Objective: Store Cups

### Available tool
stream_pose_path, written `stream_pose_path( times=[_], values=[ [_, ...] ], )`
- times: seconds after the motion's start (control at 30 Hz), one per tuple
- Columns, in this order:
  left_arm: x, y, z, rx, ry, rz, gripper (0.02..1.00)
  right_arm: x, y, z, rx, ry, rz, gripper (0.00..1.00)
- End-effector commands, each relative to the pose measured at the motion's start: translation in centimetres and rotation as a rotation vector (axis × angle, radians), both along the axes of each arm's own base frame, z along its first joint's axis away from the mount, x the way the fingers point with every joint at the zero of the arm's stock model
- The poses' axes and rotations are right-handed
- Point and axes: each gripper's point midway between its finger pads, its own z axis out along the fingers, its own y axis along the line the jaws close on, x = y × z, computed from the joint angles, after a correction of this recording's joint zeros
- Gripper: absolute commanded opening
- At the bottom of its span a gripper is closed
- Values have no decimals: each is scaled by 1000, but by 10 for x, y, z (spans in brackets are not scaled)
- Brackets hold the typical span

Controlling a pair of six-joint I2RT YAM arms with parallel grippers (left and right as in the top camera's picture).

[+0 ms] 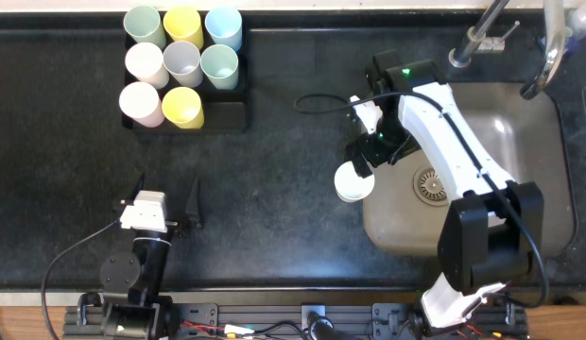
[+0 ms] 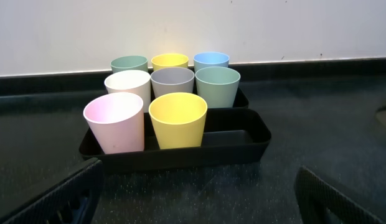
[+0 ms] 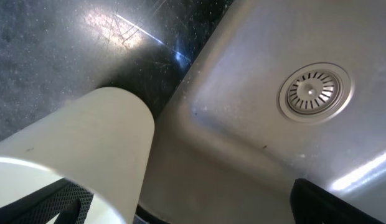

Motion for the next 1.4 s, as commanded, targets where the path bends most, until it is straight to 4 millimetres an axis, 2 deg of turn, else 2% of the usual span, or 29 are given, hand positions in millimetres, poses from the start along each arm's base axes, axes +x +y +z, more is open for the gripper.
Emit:
stream_pose_path(
  times=[0.03,0.1,0.13,0.17,0.2,0.23,0.33,0.43,0.53,0.63,0.77,0.9,0.97,1.03,1.17,1.4],
  values=[
    [0,0,0,3,-6,-5,998,6,2,-1,-4,-11,36,998],
    [0,0,0,3,-6,-5,998,6,2,-1,-3,-11,36,1000],
    [0,0,0,3,-6,-5,998,6,2,-1,-3,-11,37,952],
    [0,0,0,3,-6,-5,998,6,2,-1,-2,-10,37,814],
    [0,0,0,3,-6,-5,998,6,2,-1,-1,-10,37,308],
    [0,0,0,3,-6,-5,998,6,4,-1,6,-9,36,45],
    [0,0,0,3,-6,-5,998,0,16,0,65,16,37,45],
    [0,0,0,3,-6,-5,998,-9,37,3,147,49,48,42],
    [0,0,0,3,-6,-5,998,-12,47,6,168,50,67,45],
    [0,0,0,3,-6,-5,998,-9,53,18,173,27,83,42],
    [0,0,0,3,-6,-5,998,11,66,67,189,-75,94,45],
    [0,0,0,3,-6,-5,998,37,83,134,185,-282,95,42],
    [0,0,0,3,-6,-5,998,43,101,164,203,-378,129,42],
    [0,0,0,3,-6,-5,998,42,124,186,230,-442,182,42],
    [0,0,0,3,-6,-5,998,46,164,199,253,-510,248,42],
    [0,0,0,3,-6,-5,998,72,224,197,245,-640,303,45]
  ],
)
